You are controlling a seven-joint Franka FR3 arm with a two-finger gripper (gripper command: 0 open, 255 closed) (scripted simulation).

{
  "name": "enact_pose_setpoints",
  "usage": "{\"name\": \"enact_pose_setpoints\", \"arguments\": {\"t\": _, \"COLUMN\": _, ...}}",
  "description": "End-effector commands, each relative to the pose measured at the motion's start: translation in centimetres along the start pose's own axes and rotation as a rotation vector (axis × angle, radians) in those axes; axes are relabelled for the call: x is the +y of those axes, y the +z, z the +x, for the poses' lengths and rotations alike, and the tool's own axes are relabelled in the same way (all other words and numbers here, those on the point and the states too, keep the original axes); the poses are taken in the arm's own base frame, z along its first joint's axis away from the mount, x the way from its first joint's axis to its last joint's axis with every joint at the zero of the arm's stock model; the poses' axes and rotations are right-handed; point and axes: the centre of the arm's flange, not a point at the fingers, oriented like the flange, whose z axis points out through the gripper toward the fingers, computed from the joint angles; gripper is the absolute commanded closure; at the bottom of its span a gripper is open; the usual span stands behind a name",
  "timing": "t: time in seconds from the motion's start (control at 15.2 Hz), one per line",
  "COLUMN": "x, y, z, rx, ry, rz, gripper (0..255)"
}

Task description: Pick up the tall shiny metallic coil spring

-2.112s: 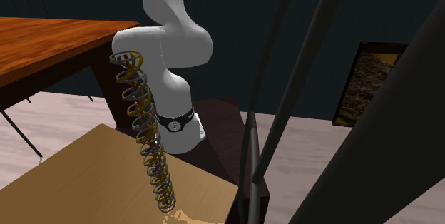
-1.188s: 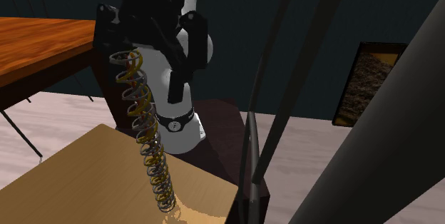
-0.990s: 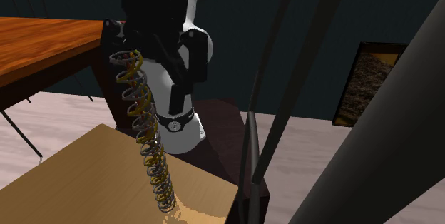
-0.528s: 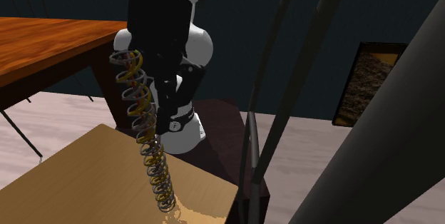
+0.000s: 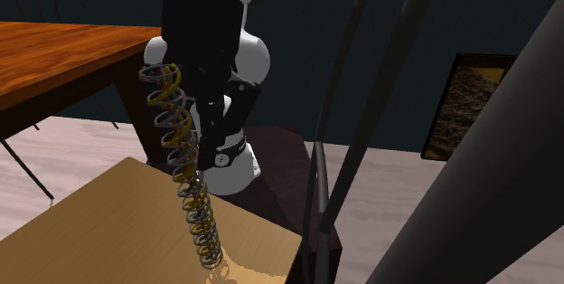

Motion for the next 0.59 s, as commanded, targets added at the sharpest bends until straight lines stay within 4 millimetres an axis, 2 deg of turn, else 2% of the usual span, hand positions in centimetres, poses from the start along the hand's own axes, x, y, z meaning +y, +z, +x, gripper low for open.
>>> {"name": "enact_pose_setpoints", "arguments": {"t": 0.0, "x": 0.0, "y": -0.4, "z": 0.2, "rx": -0.002, "ry": 0.0, "rz": -0.002, "gripper": 255}}
{"name": "enact_pose_setpoints", "arguments": {"t": 0.53, "x": 0.1, "y": -4.3, "z": 1.9, "rx": -0.002, "ry": 0.0, "rz": -0.002, "gripper": 255}}
